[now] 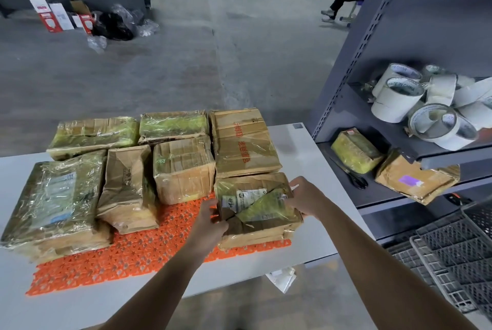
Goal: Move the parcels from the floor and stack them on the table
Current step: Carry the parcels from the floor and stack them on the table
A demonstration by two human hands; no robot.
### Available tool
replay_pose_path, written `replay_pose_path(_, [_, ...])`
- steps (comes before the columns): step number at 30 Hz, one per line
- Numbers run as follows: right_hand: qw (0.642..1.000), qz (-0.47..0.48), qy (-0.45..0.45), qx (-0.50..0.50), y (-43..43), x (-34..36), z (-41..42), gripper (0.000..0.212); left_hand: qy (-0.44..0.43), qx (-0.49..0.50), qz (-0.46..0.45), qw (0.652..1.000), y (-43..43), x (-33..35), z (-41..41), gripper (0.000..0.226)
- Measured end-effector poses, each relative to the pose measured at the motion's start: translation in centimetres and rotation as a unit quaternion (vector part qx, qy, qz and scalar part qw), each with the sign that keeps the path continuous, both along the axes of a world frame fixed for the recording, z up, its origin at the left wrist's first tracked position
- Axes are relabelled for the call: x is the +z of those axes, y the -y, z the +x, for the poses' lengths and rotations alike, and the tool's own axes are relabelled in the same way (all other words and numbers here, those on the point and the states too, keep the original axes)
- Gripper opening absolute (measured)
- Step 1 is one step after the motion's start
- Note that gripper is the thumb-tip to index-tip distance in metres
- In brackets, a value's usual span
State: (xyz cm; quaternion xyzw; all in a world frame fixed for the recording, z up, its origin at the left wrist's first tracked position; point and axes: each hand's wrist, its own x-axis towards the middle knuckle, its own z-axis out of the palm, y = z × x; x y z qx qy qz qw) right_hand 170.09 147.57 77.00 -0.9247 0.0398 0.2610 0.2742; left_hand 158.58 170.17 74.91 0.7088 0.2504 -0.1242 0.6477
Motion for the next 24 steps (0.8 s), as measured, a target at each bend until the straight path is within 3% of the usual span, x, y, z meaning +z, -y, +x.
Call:
replay_pose_path(6, [0.998,-0.036,0.005,0.042,-0.7,-0.3,-0.4,0.059,-0.013,-0.011,-0.024,1.0,-0.4,-0.3,0.4,0.055])
replay_pose_path(13, [0.985,-0.113,0.099,0.086,-4.5,1.2,-0.6,0.049,-0.006,-0.022,0.018,1.0,-2.5,1.2,0.4,0.054])
replay_pose_path(16, [0.98,-0.116,0.131,0.099,-6.9,2.0,-1.2,0.038,0.009,-0.02,0.042,0.999,-3.9,2.1,0.0,0.047])
replay_pose_path(24, [0.981,-0.104,0.127,0.104,-11.4,4.0,-5.8,0.043,0.019,-0.031,0.059,0.998,-8.9,2.7,-1.9,0.047])
